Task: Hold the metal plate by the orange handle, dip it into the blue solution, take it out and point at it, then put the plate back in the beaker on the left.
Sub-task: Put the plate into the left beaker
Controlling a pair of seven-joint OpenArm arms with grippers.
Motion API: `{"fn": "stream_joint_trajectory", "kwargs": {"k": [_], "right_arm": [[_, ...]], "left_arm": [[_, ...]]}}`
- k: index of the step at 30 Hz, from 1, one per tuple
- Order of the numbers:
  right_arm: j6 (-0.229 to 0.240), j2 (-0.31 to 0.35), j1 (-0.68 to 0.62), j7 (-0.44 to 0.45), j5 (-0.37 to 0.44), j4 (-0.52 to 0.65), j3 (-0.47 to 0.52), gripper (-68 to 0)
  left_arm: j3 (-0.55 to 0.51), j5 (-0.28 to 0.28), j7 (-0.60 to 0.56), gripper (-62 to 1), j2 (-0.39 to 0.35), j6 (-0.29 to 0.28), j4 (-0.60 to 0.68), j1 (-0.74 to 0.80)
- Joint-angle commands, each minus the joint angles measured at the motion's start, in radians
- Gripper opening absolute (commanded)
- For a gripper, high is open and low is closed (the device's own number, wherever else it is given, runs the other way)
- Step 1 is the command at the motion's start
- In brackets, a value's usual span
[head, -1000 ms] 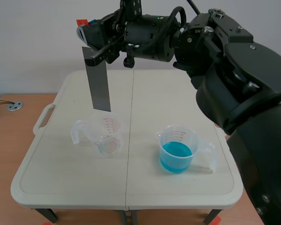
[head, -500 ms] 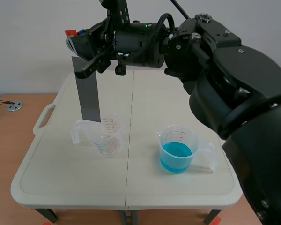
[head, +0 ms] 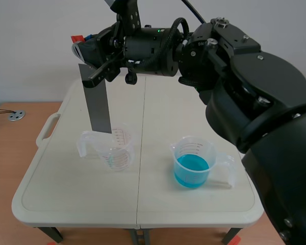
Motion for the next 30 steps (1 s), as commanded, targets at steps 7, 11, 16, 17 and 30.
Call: {"fn": "stream_joint_trajectory", "kwargs": {"k": [7,11,16,17,30], "right_arm": [[0.008,-0.014,0.023,0.030,0.008,-0.051,0.001,-66.5],[0.008,-0.014,0.023,0.037,0.003,-0.085,0.001,-66.5],[0.008,-0.014,0.023,0.037,0.002,-0.123,0.001,-66.5],[0.008,-0.014,0.023,0.037,0.002,-0.130,0.001,-66.5],[0.008,-0.014,0.022,0.087,-0.042,-0.233,-0.056,-66.5]], "left_arm": [[0.002,-0.009,-0.009,-56.8,0.002,0.002,0.005,-0.003],[0.002,-0.009,-0.010,-56.8,0.002,0.002,0.005,-0.003],[0.002,-0.009,-0.010,-56.8,0.002,0.002,0.005,-0.003],[0.002,-0.009,-0.010,-56.8,0.002,0.002,0.005,-0.003],[0.002,-0.010,-0.009,-56.8,0.002,0.002,0.005,-0.003]]}}
